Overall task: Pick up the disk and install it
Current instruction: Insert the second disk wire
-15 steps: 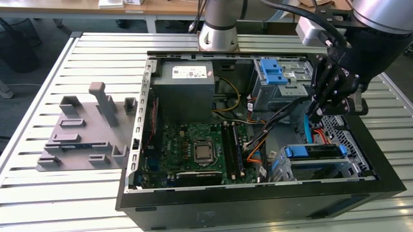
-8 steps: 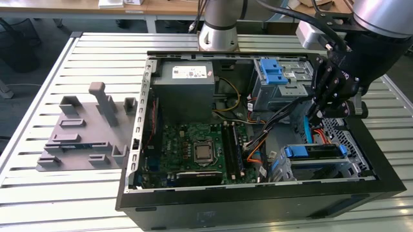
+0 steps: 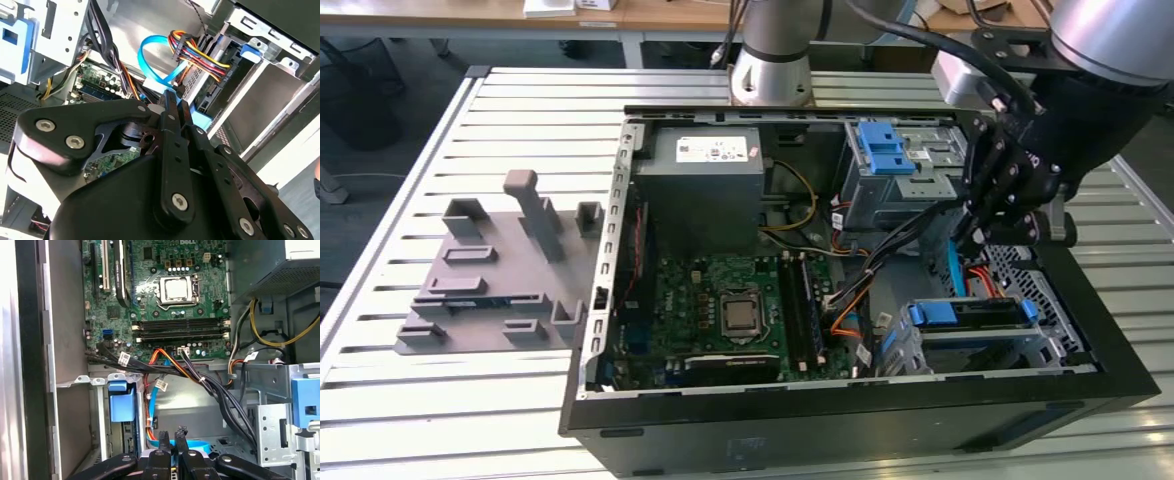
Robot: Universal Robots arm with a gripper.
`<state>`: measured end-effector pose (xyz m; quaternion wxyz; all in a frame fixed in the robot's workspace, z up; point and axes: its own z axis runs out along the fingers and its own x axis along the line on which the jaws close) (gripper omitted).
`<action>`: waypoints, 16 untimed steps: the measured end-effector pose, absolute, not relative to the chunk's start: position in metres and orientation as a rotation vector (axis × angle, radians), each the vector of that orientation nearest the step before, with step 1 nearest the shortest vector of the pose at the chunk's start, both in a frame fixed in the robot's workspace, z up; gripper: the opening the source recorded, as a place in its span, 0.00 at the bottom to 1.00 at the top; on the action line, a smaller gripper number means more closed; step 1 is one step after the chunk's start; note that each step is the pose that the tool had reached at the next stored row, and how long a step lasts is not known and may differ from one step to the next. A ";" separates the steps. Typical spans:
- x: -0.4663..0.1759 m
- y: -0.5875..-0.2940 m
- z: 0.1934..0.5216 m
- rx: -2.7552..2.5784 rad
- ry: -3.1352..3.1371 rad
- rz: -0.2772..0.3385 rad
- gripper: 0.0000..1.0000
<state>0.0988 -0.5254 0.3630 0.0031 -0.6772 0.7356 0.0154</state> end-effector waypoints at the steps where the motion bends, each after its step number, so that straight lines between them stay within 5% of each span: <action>1: 0.099 -0.528 0.362 -2.121 2.304 0.053 0.16; 16: 0.099 -0.542 0.350 -2.119 2.302 0.059 0.16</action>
